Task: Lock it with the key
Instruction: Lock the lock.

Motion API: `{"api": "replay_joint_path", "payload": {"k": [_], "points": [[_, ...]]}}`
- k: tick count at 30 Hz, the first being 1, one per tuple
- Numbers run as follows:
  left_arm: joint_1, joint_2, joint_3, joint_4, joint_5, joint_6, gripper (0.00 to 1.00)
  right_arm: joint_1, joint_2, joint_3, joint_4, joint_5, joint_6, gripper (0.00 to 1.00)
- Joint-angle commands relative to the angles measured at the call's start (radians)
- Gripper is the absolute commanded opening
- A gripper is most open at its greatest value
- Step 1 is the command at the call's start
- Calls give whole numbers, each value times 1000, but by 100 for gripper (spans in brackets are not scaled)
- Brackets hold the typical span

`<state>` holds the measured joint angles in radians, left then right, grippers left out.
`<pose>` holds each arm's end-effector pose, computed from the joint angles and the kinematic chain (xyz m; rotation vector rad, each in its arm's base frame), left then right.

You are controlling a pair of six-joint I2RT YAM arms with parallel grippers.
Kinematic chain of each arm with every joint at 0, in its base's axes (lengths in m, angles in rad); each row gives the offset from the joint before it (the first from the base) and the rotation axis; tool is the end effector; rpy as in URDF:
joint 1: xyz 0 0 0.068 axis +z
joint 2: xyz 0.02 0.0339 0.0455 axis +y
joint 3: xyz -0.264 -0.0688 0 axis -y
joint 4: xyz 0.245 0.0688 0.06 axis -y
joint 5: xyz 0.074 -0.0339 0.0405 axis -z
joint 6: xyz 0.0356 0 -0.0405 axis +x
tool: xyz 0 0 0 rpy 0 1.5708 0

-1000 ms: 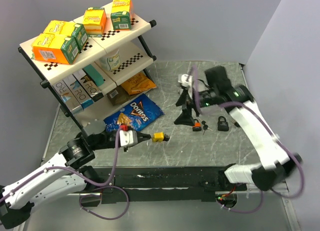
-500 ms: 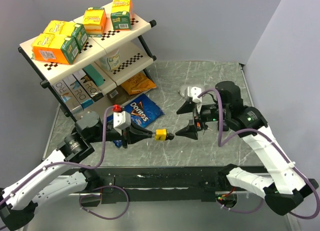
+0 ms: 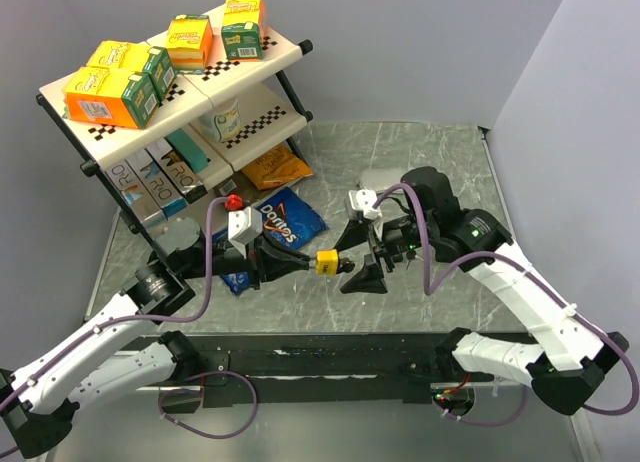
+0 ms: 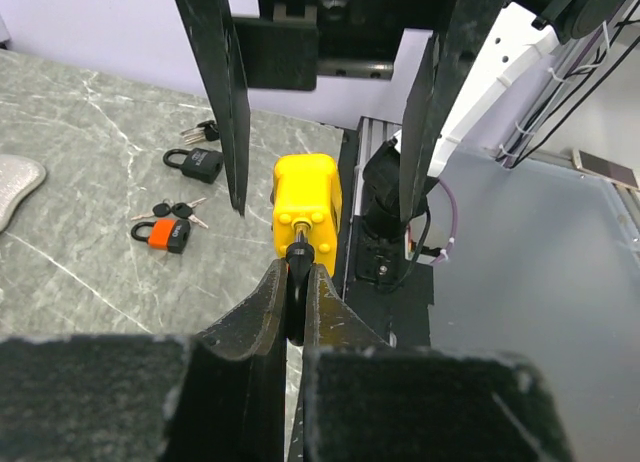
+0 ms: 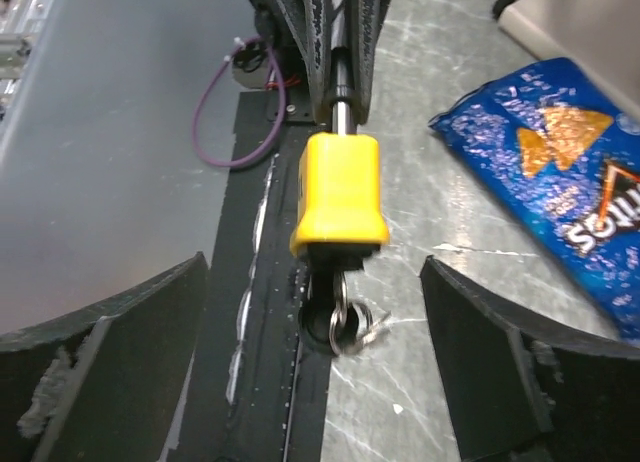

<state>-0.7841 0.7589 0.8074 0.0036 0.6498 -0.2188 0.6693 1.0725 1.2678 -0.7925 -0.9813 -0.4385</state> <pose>0.1069 -0.1370 0.3723 0.9790 1.3608 -1.2667 0.1386 0.1473 0.3991 -1.5390 1.4090 1.1878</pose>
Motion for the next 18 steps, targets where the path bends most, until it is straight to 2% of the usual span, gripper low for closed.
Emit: {"api": "replay_joint_path", "payload": {"k": [1, 5, 8, 9, 12, 18], "points": [[3, 3, 36, 127, 4, -48, 1, 27, 26, 39, 19, -37, -8, 91], [5, 7, 36, 133, 1, -51, 1, 33, 46, 51, 29, -39, -2, 80], [5, 7, 30, 137, -1, -54, 1, 38, 52, 54, 35, -39, 0, 67], [3, 8, 29, 141, 1, -56, 1, 42, 56, 54, 39, -34, 4, 58], [5, 11, 27, 151, 5, -71, 1, 46, 63, 54, 62, -8, 24, 41], [5, 34, 16, 180, 30, -90, 1, 59, 86, 76, 88, -11, 38, 32]]}}
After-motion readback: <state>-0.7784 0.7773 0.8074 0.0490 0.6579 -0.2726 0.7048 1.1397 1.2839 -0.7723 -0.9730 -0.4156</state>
